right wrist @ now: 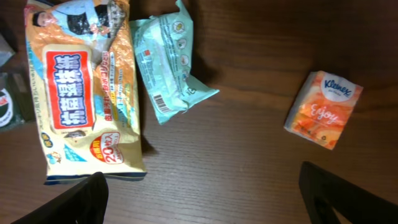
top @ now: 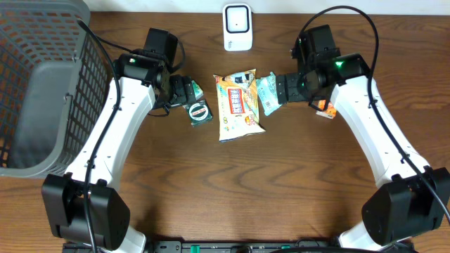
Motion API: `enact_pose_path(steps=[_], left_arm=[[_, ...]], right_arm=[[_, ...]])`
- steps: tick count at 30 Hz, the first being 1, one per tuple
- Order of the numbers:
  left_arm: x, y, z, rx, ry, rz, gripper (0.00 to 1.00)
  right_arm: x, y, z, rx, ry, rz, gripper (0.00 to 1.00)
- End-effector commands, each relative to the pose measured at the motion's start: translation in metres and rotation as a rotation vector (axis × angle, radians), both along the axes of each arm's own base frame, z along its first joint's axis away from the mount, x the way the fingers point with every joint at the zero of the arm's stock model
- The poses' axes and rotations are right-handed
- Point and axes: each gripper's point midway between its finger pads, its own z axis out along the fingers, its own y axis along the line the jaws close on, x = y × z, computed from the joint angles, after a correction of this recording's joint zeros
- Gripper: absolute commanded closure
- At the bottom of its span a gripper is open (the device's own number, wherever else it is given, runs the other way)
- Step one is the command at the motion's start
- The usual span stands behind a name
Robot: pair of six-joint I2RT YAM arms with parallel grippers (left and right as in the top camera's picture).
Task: Scan the item barcode
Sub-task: 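Move the right gripper left over the light green wipes pack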
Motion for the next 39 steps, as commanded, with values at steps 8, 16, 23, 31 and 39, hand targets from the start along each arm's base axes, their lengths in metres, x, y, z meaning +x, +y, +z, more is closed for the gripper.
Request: enact_pose_path(steps=[8, 16, 23, 31, 39], left_arm=[[0.002, 0.002, 0.003, 0.011, -0.008, 0.000, 0.02], [0.002, 0.002, 0.003, 0.011, -0.008, 0.000, 0.02], [0.002, 0.002, 0.003, 0.011, -0.008, 0.000, 0.02], [0.002, 0.002, 0.003, 0.011, -0.008, 0.000, 0.02], [0.002, 0.002, 0.003, 0.011, -0.008, 0.000, 0.02]], right_arm=[[0.011, 0.004, 0.005, -0.011, -0.057, -0.001, 0.07], [0.035, 0.012, -0.011, 0.001, -0.092, -0.002, 0.01], [0.053, 0.020, -0.028, 0.017, -0.111, 0.004, 0.01], [0.053, 0.021, -0.027, 0.028, -0.112, 0.008, 0.01], [0.055, 0.021, -0.027, 0.020, -0.119, 0.006, 0.01]])
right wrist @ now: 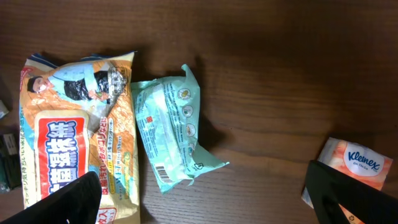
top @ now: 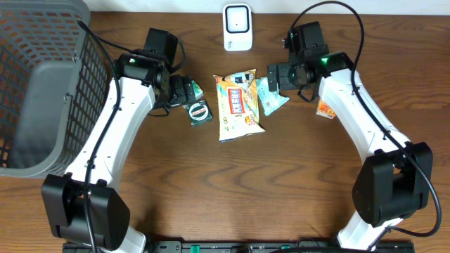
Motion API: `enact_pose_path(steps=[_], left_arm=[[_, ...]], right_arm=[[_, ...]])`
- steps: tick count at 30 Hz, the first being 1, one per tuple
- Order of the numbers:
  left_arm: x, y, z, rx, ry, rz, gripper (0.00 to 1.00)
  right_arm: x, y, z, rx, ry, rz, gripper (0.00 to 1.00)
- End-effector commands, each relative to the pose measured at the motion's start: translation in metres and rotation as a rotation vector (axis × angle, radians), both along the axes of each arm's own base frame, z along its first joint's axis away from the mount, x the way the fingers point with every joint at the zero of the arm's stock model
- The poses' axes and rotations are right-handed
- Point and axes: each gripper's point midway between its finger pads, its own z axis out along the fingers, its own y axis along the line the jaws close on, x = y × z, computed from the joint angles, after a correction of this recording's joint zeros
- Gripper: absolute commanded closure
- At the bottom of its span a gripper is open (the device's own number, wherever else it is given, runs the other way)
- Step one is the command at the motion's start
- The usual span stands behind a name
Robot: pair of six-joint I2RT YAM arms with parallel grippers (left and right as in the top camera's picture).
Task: Scan the item barcode
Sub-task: 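Move the right gripper left over the light green wipes pack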
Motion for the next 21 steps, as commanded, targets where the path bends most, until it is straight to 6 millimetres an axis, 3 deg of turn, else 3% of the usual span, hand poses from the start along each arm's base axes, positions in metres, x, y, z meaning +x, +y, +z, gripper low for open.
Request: enact_pose_path(steps=[1, 5, 13, 21], left_arm=[[0.002, 0.003, 0.003, 0.011, -0.008, 0.001, 0.02], [0.002, 0.003, 0.003, 0.011, -0.008, 0.001, 0.03], [0.002, 0.003, 0.003, 0.011, -0.008, 0.001, 0.02], [0.002, 0.003, 0.003, 0.011, -0.008, 0.001, 0.02]], right_arm=[[0.000, 0.003, 0.000, -0.017, -0.009, 0.001, 0.01], [0.010, -0.005, -0.011, -0.067, -0.020, 0.007, 0.01], [0.024, -0.008, -0.063, -0.064, 0.041, 0.001, 0.01], [0.034, -0.002, -0.092, 0.226, 0.114, 0.046, 0.01]])
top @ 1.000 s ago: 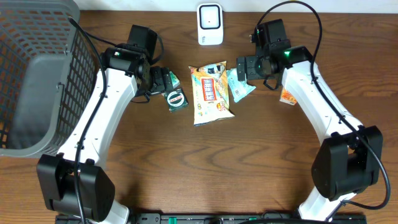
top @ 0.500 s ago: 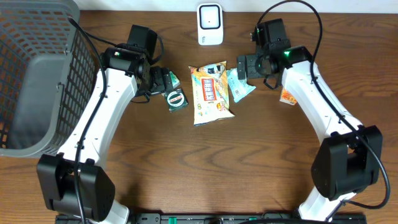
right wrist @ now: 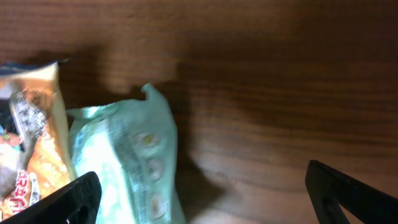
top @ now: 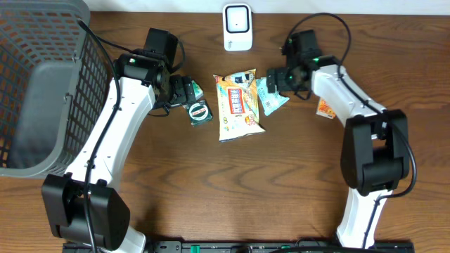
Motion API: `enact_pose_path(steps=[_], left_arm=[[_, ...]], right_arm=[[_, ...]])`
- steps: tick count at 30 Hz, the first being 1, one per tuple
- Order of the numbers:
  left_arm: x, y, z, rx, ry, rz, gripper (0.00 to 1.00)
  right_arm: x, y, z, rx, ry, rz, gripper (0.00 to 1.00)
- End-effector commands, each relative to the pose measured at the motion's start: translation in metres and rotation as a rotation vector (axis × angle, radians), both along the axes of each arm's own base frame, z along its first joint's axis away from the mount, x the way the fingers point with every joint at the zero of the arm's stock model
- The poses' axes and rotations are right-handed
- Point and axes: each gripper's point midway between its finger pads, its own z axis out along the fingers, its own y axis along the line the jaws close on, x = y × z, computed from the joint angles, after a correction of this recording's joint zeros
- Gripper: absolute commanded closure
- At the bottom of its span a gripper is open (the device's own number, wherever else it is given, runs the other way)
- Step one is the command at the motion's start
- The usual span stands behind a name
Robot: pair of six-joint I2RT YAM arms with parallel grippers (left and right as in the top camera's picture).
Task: Scan the item barcode
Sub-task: 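Move the right gripper left over the light green wipes pack, then grasp the light green wipes pack with the right gripper and lift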
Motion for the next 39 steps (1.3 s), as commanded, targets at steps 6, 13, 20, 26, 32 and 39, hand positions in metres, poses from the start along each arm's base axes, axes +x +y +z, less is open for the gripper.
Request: enact_pose_path(steps=[6, 13, 20, 26, 32, 39], left_arm=[[0.002, 0.003, 0.003, 0.011, -0.008, 0.001, 0.02], [0.002, 0.003, 0.003, 0.011, -0.008, 0.001, 0.02], [0.002, 0.003, 0.003, 0.011, -0.008, 0.001, 0.02], [0.002, 0.003, 0.003, 0.011, -0.008, 0.001, 0.02], [0.002, 0.003, 0.003, 0.011, -0.008, 0.001, 0.02], [0.002, 0.003, 0.003, 0.011, -0.008, 0.001, 0.02]], right_arm=[[0.004, 0.010, -0.014, 0.402, 0.072, 0.070, 0.09], [-0.004, 0.016, -0.036, 0.500, 0.141, 0.084, 0.20], [-0.013, 0.030, -0.053, 0.507, 0.187, 0.104, 0.25], [-0.016, 0.038, -0.052, 0.525, 0.196, 0.121, 0.63], [-0.021, 0.051, -0.039, 0.626, 0.208, 0.162, 0.92], [-0.026, 0.060, 0.001, 0.820, 0.196, 0.229, 0.99]])
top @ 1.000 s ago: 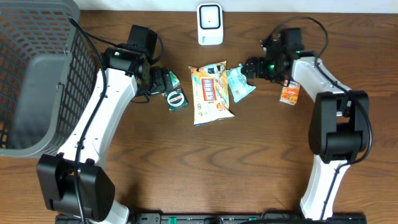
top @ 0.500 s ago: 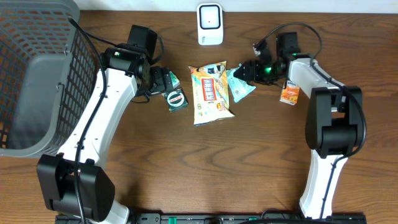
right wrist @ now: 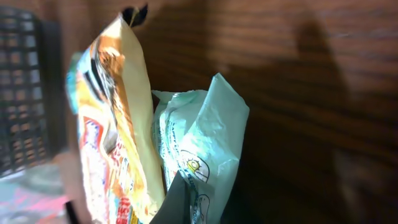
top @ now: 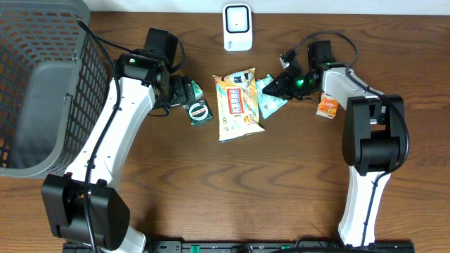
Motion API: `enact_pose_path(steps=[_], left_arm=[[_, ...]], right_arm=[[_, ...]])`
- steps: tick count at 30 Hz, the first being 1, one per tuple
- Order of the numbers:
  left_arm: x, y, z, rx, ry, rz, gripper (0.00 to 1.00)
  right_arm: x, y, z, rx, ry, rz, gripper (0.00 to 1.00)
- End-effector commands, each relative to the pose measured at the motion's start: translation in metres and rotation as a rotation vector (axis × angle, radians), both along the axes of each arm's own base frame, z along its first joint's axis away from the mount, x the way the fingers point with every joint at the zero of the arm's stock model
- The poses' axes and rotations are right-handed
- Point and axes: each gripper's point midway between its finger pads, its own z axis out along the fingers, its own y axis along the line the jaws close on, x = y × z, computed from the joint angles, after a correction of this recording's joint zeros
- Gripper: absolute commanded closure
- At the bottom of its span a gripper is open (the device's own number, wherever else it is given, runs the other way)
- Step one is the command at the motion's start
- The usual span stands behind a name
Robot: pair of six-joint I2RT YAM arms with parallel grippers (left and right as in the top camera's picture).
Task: Scan the item barcode
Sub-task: 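Grasp the light green wipes pack with the right gripper and lift, then carry the wipes pack up and hold it under the scanner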
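Observation:
A teal packet (top: 271,100) lies on the table just right of an orange wipes pack (top: 238,105). My right gripper (top: 283,83) is low at the teal packet's far end, turned on its side. In the right wrist view one dark finger (right wrist: 175,202) presses against the teal packet (right wrist: 202,140), with the orange pack (right wrist: 115,124) beside it; the other finger is lost in shadow. A white scanner (top: 238,28) stands at the table's back edge. My left gripper (top: 185,91) rests by a dark green item (top: 200,112); its jaws cannot be made out.
An orange Kleenex pack (top: 325,107) lies just right of my right arm. A large grey mesh basket (top: 42,84) fills the left side of the table. Bare wood stretches across the front half.
My right gripper has dropped onto the teal packet's far end and rolled sideways. Its fingers stood wide apart above the packet; one now lies against it. The left arm has not moved.
My right gripper hung open above the teal packet and the Kleenex pack. Then it was further back over the table, and then lower over the packet's top end. Now it is down on the packet. The left arm stayed by the green item throughout.

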Motion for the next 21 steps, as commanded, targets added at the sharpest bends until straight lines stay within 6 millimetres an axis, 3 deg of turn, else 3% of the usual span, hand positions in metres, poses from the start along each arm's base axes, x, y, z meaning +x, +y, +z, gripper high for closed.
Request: enact_pose_path(steps=[1, 5, 13, 17, 21], left_arm=[[0.002, 0.003, 0.003, 0.011, -0.008, 0.001, 0.02], [0.002, 0.003, 0.003, 0.011, -0.008, 0.001, 0.02], [0.002, 0.003, 0.003, 0.011, -0.008, 0.001, 0.02], [0.002, 0.003, 0.003, 0.011, -0.008, 0.001, 0.02], [0.002, 0.003, 0.003, 0.011, -0.008, 0.001, 0.02]], right_arm=[[-0.007, 0.009, 0.033, 0.184, -0.007, 0.051, 0.99], [-0.008, 0.009, 0.075, 0.267, -0.074, 0.080, 0.99], [-0.004, -0.009, 0.164, 0.206, -0.285, 0.041, 0.99], [-0.016, -0.003, 0.206, 0.210, -0.380, 0.066, 0.99], [-0.031, 0.015, 0.234, 0.223, -0.428, 0.106, 0.99]])
